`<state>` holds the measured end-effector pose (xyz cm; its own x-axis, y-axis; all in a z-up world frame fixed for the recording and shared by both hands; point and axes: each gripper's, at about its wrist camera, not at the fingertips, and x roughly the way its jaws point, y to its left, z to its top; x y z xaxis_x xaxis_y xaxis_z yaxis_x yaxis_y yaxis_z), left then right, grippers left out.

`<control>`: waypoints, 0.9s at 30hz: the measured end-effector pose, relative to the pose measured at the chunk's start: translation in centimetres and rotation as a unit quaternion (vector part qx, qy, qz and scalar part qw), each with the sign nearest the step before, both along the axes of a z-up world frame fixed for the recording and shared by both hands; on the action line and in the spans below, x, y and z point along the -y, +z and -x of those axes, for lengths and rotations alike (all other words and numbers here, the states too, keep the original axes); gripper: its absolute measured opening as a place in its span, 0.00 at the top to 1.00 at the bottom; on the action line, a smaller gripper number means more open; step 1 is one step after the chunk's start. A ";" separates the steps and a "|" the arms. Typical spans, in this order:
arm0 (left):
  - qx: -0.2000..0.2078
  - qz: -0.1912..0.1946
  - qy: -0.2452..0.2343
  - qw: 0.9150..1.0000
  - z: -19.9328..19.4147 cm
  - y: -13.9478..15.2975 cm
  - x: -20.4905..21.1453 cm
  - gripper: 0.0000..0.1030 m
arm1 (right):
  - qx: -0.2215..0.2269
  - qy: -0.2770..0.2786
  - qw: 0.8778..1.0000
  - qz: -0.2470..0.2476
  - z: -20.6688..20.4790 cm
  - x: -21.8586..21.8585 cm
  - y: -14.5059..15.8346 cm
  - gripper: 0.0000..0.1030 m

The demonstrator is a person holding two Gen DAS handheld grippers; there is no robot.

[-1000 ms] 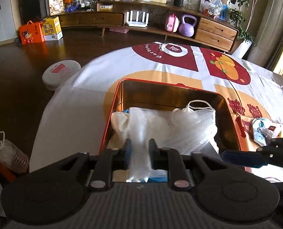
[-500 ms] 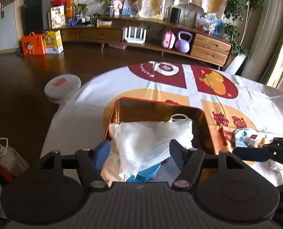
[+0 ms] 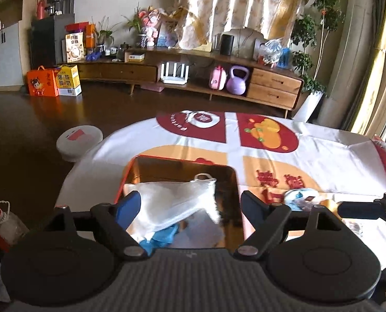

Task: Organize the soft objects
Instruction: 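Move the left tool to the blue face mask while the right tool reaches the cotton swab pack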

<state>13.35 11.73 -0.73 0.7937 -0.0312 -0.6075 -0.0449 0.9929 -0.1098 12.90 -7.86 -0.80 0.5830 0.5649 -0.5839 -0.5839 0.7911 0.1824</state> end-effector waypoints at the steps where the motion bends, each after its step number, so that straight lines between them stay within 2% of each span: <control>1: 0.005 0.003 0.000 1.000 0.2 0.1 0.5 0.18 | 0.000 -0.004 1.000 -0.003 0.2 0.6 0.1 0.00; 3: 0.011 0.007 -0.006 1.000 0.6 0.3 1.4 0.17 | 0.001 -0.015 1.000 -0.006 0.7 1.9 0.3 0.00; 5: 0.016 0.009 -0.011 1.000 0.8 0.5 2.4 0.11 | 0.003 -0.028 1.000 -0.005 1.1 3.1 0.3 0.00; 7: 0.021 0.011 -0.018 1.000 1.0 0.6 3.6 0.09 | 0.004 -0.042 0.999 -0.007 1.5 4.6 0.3 0.00; 18: 0.013 0.006 -0.074 0.997 -0.2 0.0 11.1 0.09 | 0.000 -0.113 0.993 0.009 2.7 12.5 -1.1 0.00; 23: 0.004 -0.001 -0.091 0.996 -1.1 -1.0 13.9 0.09 | -0.001 -0.128 0.992 0.017 2.8 15.3 -1.9 0.00; 27: -0.018 -0.008 -0.101 0.995 -2.6 -2.1 16.0 0.09 | -0.011 -0.128 0.992 0.021 2.3 17.2 -3.0 0.00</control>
